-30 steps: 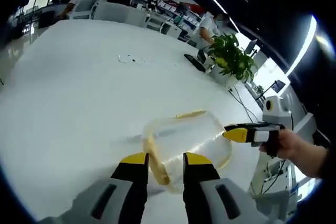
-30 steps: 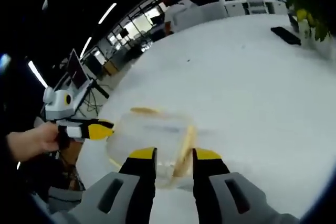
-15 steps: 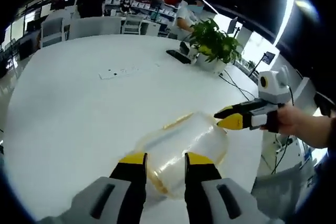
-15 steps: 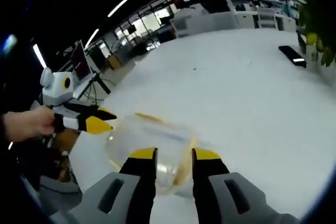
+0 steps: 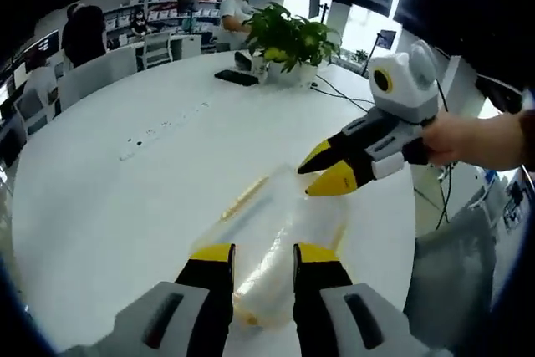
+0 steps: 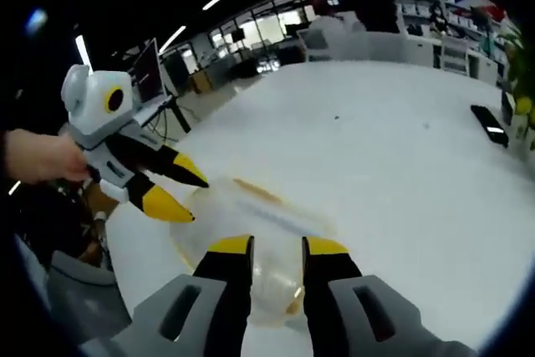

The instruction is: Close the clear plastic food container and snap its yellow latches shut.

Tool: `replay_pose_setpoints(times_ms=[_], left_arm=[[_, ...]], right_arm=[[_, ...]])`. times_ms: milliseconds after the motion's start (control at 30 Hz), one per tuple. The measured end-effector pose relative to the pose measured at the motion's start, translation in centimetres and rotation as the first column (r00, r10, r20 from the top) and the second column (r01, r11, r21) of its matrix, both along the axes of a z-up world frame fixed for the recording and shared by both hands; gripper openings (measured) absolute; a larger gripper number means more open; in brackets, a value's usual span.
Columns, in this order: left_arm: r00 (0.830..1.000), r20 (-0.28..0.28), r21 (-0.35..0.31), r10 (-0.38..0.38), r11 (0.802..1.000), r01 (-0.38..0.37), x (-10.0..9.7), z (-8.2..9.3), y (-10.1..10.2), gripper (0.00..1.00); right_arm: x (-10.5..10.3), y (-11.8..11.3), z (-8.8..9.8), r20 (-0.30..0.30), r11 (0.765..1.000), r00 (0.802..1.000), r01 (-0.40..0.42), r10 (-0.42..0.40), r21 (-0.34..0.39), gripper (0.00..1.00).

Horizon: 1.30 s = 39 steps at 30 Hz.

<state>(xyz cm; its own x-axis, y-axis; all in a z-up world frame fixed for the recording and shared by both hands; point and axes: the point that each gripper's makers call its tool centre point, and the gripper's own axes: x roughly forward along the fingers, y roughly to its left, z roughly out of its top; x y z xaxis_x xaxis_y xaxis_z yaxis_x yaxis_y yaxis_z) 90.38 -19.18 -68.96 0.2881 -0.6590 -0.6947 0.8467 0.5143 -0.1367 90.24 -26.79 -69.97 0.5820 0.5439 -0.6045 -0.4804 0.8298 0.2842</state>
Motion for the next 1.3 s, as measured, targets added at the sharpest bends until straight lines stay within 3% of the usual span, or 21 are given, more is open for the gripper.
replay_pose_setpoints(times_ms=[433, 633, 733, 1300], left_arm=[[0.990, 0.057, 0.054, -0.130, 0.990, 0.127, -0.3, -0.6, -1.0, 0.20], [0.981, 0.080, 0.044, -0.178, 0.984, 0.175, -0.4, -0.6, -1.8, 0.19], [0.974, 0.100, 0.049, -0.203, 0.979, 0.198, -0.6, -0.6, -2.2, 0.19], [0.955, 0.139, 0.066, -0.262, 0.965, 0.255, -1.3, -0.9, -2.8, 0.16]], right_arm=[[0.5, 1.0, -0.4, 0.048, 0.993, 0.994, -0.093, 0.097, -0.068, 0.16], [0.7, 1.9, -0.6, 0.083, 0.982, 0.983, -0.153, 0.163, -0.115, 0.14], [0.9, 2.1, -0.6, 0.121, 0.967, 0.970, -0.187, 0.209, -0.172, 0.12], [1.5, 3.9, -0.6, 0.154, 0.942, 0.942, -0.265, 0.299, -0.206, 0.09]])
